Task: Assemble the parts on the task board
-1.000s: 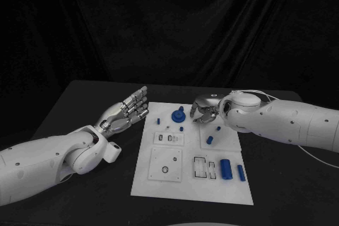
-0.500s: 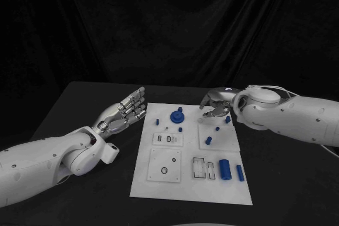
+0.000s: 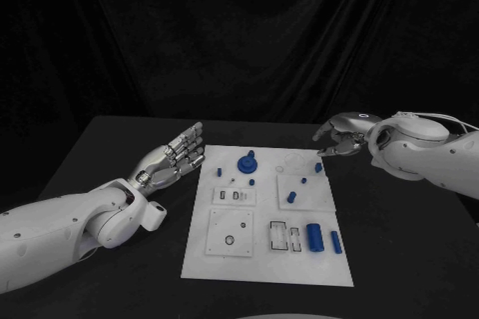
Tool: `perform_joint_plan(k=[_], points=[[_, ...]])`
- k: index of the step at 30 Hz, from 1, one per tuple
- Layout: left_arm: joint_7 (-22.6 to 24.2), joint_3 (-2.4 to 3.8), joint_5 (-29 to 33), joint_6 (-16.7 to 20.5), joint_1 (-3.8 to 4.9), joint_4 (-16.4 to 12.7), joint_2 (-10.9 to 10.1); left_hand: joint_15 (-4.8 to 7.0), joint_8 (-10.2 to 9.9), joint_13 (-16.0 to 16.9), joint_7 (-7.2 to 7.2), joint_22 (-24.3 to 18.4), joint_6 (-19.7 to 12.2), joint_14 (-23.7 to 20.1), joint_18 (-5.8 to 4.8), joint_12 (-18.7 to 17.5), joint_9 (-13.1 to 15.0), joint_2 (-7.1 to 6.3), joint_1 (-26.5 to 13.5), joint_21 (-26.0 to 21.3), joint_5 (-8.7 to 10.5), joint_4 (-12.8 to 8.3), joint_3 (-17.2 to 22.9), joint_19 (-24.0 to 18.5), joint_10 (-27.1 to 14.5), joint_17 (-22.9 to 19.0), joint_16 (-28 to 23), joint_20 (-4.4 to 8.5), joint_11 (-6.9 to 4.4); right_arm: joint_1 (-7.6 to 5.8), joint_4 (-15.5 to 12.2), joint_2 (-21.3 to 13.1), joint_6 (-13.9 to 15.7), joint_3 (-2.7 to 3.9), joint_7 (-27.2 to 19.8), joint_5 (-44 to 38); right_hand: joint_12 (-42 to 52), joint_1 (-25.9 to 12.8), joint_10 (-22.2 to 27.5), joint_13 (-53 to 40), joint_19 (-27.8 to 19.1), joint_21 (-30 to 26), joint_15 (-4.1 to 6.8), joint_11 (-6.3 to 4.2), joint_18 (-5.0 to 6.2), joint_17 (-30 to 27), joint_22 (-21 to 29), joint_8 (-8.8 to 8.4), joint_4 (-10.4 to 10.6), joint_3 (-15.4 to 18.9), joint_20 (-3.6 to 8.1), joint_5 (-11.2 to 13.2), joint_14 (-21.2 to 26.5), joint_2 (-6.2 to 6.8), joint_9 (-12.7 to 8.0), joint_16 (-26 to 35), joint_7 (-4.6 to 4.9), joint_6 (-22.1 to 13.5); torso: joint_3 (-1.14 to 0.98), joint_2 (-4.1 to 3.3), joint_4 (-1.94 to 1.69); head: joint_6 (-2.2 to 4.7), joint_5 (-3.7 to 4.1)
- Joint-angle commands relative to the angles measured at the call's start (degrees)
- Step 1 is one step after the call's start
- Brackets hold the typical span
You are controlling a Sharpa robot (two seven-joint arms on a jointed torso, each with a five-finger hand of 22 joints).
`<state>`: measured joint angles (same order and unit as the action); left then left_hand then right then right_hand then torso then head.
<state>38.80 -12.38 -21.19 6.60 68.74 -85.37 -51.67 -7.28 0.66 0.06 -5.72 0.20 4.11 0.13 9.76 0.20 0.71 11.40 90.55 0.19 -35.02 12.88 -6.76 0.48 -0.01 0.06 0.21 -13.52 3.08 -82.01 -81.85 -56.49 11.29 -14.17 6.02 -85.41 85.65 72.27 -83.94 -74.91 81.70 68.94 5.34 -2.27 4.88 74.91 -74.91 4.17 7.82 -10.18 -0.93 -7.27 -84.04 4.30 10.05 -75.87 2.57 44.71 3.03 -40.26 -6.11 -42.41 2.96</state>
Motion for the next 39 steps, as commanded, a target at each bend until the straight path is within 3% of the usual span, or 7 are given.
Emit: perform_joint_plan(k=[1,11,25,31,39], points=[[1.39,0.05,0.01,-0.55,-0.05,-0.10,0.04,-0.46,0.14,-0.06,0.28,0.09,0.00,-0.13,0.41,-0.20,0.10,0.27,0.18,0.13,-0.32,-0.06,0.30,-0.04,0.01,-0.06,-0.21,-0.37,0.28,1.08,-0.26,-1.05,0.96,-0.05,0.85,-1.78,-0.08,-0.63,-3.37,-10.26,0.49,0.76,0.30,-0.29,-0.66,2.22,-6.44,-0.31,0.13,0.52,0.01,0.31,-3.65,0.23,-0.08,0.46,0.11,-0.51,-0.01,0.23,0.31,-0.28,-0.22],[1.37,0.05,0.01,-0.80,-0.14,-0.01,0.13,-0.46,0.14,-0.06,0.28,0.09,0.00,-0.13,0.41,-0.20,0.10,0.27,0.18,0.13,-0.32,-0.06,0.30,-0.04,0.01,-0.06,-0.21,-0.37,0.28,3.84,1.36,-1.63,2.48,-0.07,0.04,-2.01,0.24,-0.11,-3.65,-10.55,0.99,1.95,0.22,0.00,-0.90,1.36,-7.16,0.35,0.34,1.04,0.02,0.45,-3.70,0.61,0.04,1.10,0.65,0.52,-0.17,0.31,0.46,-0.68,-0.44],[1.17,0.05,0.01,-1.03,-0.21,-0.06,0.02,-0.49,0.14,-0.06,0.29,0.09,0.00,-0.13,0.42,-0.20,0.09,0.29,0.22,0.13,-0.30,-0.15,0.39,-0.04,0.01,-0.06,-0.21,-0.41,0.29,5.60,3.36,0.03,3.85,-0.07,-1.08,-2.06,0.37,0.08,-3.71,-10.63,0.80,1.53,-0.20,0.59,-0.84,0.44,-7.31,1.17,1.43,2.02,-0.30,2.07,-3.61,1.28,0.52,1.67,1.38,1.88,-0.12,0.24,0.53,-0.64,-0.68],[1.02,0.05,0.01,-1.26,-0.22,-0.02,0.07,-0.52,0.13,-0.06,0.31,0.09,0.00,-0.13,0.42,-0.20,0.09,0.31,0.24,0.13,-0.30,-0.22,0.45,-0.03,0.01,-0.06,-0.21,-0.44,0.31,5.78,3.67,0.59,3.75,-0.07,-1.22,-2.07,0.36,1.84,-3.65,-10.58,0.62,1.02,-0.35,0.75,-0.74,-0.09,-7.43,1.81,1.39,1.81,-0.52,-1.87,-3.57,0.87,1.42,1.77,1.54,2.70,-0.11,0.27,0.39,-0.67,-0.54],[0.80,0.05,0.01,-1.54,-0.24,0.05,0.10,-0.53,0.13,-0.06,0.32,0.08,-0.01,-0.13,0.42,-0.20,0.09,0.31,0.25,0.12,-0.29,-0.24,0.47,-0.04,0.01,-0.06,-0.21,-0.45,0.32,5.92,4.14,1.34,3.66,-0.07,-1.35,-2.08,0.28,2.32,-3.57,-10.47,0.55,0.78,-0.37,0.79,-0.70,-0.26,-7.46,1.99,1.31,1.72,-0.55,-3.33,-3.56,0.66,1.75,1.76,1.60,2.94,-0.07,0.34,0.40,-0.80,-0.55]])
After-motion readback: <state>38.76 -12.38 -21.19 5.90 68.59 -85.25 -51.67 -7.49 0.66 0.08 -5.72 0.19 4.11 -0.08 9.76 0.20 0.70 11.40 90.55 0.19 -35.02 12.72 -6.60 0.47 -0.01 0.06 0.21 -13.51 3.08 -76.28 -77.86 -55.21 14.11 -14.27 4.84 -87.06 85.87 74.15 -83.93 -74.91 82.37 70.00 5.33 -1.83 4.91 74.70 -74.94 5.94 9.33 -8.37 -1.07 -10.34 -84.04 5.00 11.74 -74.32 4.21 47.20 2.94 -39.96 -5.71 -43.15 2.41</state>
